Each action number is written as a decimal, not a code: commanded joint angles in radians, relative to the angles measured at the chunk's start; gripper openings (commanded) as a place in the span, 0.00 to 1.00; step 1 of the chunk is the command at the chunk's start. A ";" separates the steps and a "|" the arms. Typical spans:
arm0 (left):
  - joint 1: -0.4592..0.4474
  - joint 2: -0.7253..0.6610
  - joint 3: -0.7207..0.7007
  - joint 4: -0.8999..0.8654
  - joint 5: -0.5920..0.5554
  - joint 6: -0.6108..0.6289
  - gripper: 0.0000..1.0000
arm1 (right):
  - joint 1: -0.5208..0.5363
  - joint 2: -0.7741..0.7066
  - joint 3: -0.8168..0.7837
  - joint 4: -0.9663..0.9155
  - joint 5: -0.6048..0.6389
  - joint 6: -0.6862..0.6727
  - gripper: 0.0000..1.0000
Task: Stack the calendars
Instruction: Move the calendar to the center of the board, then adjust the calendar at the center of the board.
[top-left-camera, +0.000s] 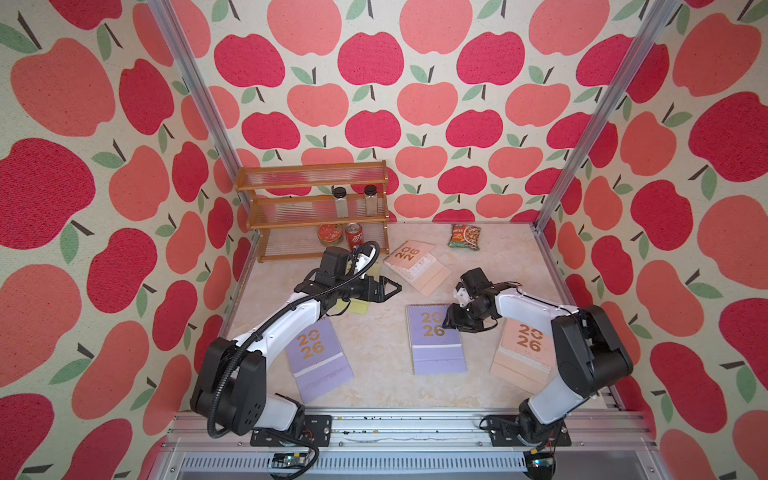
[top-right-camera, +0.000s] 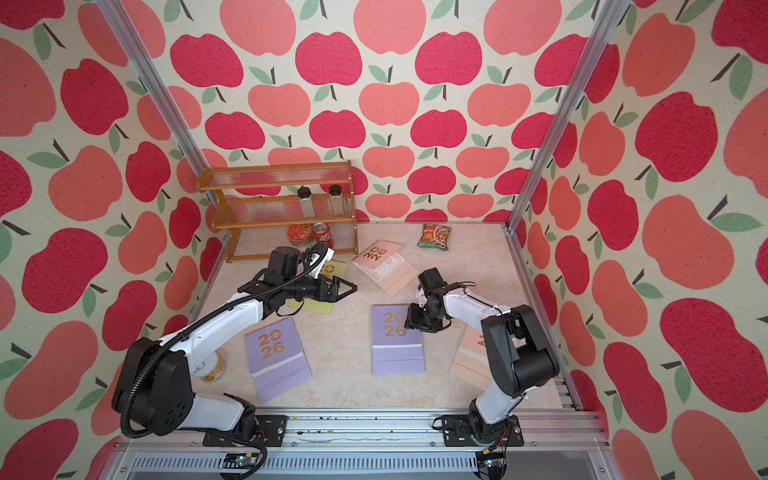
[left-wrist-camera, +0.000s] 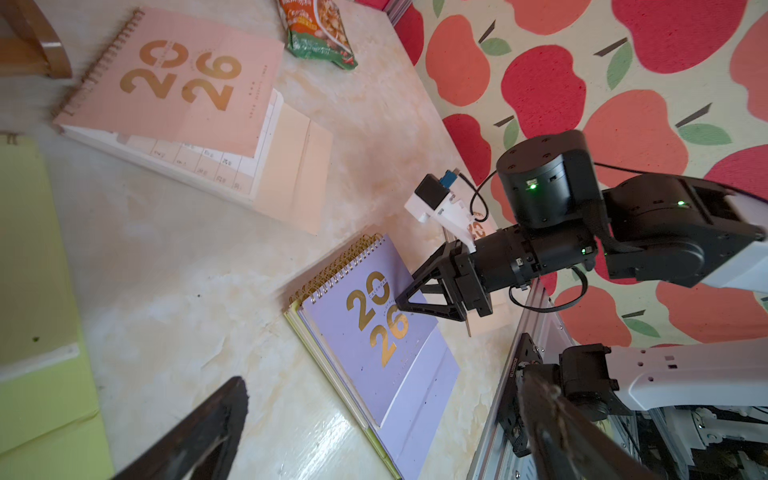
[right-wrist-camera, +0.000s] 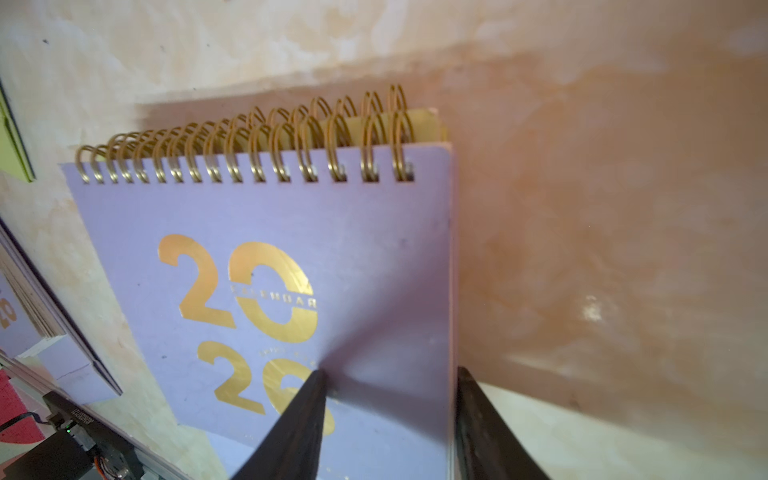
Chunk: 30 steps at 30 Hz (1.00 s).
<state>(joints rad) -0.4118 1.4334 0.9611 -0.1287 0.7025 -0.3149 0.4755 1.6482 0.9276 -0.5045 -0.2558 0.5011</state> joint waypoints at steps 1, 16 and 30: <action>-0.023 0.033 -0.024 -0.108 -0.115 0.015 1.00 | 0.041 0.058 0.004 0.013 0.028 0.049 0.50; -0.102 0.261 0.026 -0.108 -0.204 -0.051 1.00 | 0.113 0.057 -0.015 0.064 0.027 0.105 0.50; -0.127 0.329 0.062 -0.070 -0.181 -0.075 1.00 | 0.137 0.000 -0.036 0.045 0.042 0.109 0.50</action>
<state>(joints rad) -0.5358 1.7374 0.9997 -0.2085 0.5125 -0.3759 0.5930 1.6581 0.9215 -0.3931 -0.2272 0.5972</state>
